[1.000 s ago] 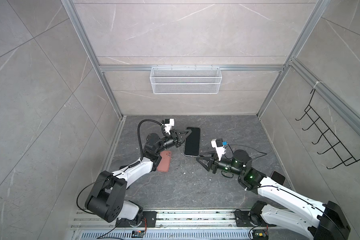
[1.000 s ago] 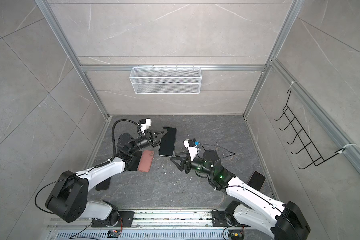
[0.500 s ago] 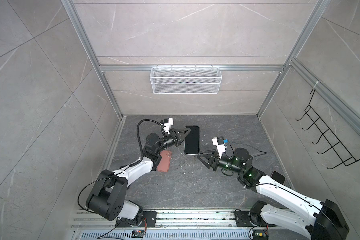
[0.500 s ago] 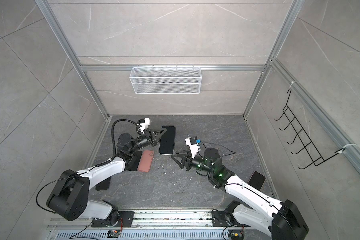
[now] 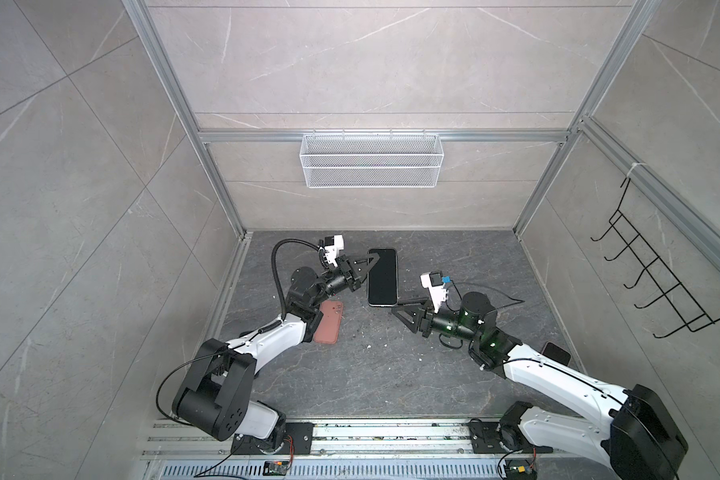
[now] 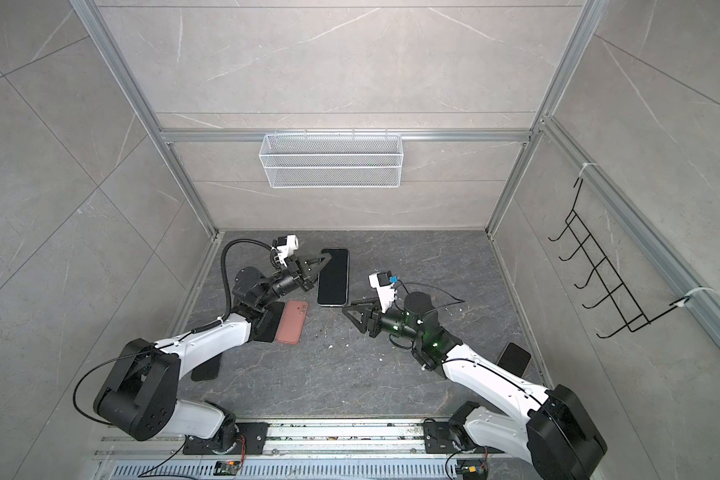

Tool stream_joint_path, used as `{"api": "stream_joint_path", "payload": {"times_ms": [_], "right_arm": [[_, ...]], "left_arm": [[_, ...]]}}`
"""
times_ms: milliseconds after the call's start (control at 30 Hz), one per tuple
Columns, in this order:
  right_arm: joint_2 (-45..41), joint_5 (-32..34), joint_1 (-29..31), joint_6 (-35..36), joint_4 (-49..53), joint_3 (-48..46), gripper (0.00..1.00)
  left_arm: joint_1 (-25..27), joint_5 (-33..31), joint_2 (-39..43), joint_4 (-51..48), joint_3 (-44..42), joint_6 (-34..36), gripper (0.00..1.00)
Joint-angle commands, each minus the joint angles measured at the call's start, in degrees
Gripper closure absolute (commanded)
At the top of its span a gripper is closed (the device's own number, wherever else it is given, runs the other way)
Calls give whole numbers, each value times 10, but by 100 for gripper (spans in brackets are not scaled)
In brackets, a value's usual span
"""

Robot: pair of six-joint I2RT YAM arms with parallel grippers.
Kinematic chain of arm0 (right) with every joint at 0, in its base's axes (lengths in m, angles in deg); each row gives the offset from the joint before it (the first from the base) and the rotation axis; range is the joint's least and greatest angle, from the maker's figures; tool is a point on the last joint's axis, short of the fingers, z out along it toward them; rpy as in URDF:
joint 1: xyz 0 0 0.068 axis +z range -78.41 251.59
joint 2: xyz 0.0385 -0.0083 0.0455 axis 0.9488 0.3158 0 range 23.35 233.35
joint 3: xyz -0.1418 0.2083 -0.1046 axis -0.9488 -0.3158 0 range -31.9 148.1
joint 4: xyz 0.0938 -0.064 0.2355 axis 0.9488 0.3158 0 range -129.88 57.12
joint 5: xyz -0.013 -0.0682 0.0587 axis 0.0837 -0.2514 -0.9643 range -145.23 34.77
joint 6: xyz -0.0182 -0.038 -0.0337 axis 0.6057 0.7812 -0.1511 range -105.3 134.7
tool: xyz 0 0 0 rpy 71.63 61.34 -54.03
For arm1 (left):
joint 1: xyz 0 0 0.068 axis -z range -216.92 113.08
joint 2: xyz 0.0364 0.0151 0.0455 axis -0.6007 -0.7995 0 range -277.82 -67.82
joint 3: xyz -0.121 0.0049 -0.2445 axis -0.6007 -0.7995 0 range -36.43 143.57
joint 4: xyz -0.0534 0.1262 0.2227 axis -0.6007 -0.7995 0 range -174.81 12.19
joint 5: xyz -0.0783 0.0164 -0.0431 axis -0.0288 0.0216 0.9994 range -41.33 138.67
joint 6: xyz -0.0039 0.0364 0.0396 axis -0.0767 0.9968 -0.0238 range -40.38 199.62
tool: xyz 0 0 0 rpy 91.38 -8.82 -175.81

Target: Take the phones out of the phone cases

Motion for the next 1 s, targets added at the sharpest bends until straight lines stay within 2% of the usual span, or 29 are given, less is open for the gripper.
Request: {"api": "stream_joint_path", "payload": {"times_ms": [0, 233, 567, 733, 867, 967], "right_arm": [[11, 36, -5, -3, -6, -11, 51], [-3, 26, -9, -24, -41, -20, 50], [-6, 4, -14, -57, -29, 0, 52], [6, -11, -16, -77, -31, 6, 63], [6, -27, -16, -102, -18, 8, 80], [-11, -18, -17, -113, 33, 8, 91]], "left_arm": [[14, -2, 17, 81, 6, -44, 100], [17, 0, 25, 51, 2, -25, 100], [31, 12, -8, 78, -11, -16, 100], [42, 10, -25, 84, -15, -8, 100], [48, 8, -49, 99, -18, 4, 100], [50, 2, -65, 95, -26, 20, 100]]}}
